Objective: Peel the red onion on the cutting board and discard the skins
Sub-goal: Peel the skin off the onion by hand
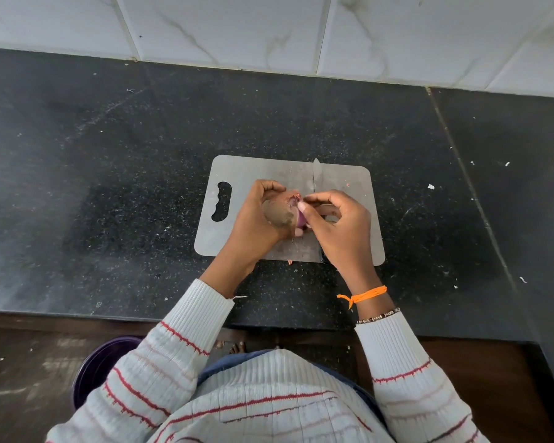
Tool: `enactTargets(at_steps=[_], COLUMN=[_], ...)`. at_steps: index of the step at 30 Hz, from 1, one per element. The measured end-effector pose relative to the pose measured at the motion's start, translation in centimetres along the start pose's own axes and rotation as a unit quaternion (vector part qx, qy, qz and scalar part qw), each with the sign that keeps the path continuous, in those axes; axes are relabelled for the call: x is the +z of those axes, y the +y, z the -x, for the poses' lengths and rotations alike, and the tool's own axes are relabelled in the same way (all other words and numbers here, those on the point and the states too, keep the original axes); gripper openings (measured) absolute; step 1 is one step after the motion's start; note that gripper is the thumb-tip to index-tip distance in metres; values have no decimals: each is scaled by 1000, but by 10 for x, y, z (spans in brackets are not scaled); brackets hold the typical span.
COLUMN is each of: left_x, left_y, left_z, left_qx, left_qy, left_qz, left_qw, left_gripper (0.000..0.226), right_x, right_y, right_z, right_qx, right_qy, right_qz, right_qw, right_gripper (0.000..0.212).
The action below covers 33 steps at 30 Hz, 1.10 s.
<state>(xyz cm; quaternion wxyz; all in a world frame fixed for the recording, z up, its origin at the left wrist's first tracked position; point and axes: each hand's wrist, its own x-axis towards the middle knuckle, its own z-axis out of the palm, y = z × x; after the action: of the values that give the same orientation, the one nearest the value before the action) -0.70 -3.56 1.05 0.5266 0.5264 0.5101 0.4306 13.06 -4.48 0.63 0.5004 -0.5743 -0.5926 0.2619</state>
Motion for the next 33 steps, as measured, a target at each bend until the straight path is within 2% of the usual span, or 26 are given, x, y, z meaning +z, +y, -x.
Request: enactTargets(at_steps=[5,14,17,21,24,33], left_x=[-1,-5,-5,-7,-6,-4], left_y=[-2,-1,-2,-5,-5,-1], left_z=[-2,-3,-4,-5,-5,-5], left_qx=[19,29,24,12,17,46], left_qy=[-6,-11,-13,4,12,20], left_qz=[-42,-77,-68,-66,-85,-129], left_qw=[999,997,997,998,996,990], left_gripper=[67,68,67,68,69,67], right_x=[-3,-1,-1,1,4,5], right_y=[1,0,3,4,-1,2], right_z=[-3,-3,-4,-3,-2,-5], right_qx=[-38,-46,-14,54,30,3], right_qy=[8,-9,1,-22,-11,0], right_qz=[21,32,23,-44,-14,33], right_qw=[999,998,1000,997,999,999], right_gripper=[5,10,15,13,6,6])
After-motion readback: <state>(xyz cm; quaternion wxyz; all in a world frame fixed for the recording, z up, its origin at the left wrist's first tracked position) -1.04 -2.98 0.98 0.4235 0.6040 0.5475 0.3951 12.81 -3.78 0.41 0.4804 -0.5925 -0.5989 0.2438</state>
